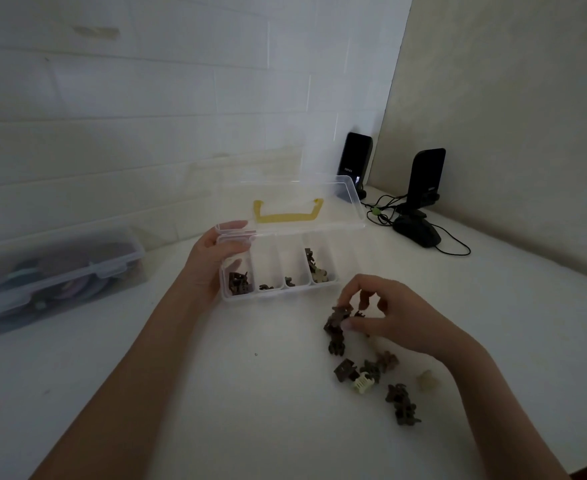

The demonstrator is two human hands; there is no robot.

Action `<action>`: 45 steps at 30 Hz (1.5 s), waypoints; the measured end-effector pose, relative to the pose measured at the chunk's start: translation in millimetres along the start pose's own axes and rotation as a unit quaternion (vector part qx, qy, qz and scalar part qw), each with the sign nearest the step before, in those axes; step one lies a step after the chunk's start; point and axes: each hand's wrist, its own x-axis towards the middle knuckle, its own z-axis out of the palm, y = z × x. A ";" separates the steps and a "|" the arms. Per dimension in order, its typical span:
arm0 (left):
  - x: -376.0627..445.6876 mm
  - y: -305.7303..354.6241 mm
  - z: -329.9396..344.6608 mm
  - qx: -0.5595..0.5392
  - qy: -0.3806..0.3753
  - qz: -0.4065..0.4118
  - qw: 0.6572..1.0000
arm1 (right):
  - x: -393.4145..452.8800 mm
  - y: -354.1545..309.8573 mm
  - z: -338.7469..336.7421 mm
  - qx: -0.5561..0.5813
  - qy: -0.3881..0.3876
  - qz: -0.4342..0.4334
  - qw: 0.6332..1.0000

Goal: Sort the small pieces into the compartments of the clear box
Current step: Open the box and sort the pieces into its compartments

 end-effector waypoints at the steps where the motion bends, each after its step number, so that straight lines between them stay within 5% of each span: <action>1: -0.4 0.5 -0.2 0.000 0.000 -0.001 1.000 | 3.6 -1.0 0.0 0.000 -0.001 -0.004 1.000; 6: -4.5 3.7 -0.3 -0.005 0.008 -0.011 1.000 | 23.2 -12.2 4.6 0.015 -0.018 -0.048 0.999; 12: -7.7 6.1 -2.3 -0.005 0.009 -0.008 1.000 | 45.0 -29.2 15.6 0.058 0.059 -0.091 0.992; 25: -9.5 9.4 -4.5 0.002 0.019 -0.005 1.000 | 75.0 -34.3 24.7 0.130 0.115 -0.086 0.981; 35: -5.5 8.7 -10.1 0.001 0.022 -0.004 1.000 | 70.5 -6.7 21.3 0.055 0.267 -0.056 0.961; 45: -3.1 8.7 -9.9 0.001 0.029 -0.011 1.000 | 62.1 -10.7 17.0 0.026 0.223 -0.070 0.972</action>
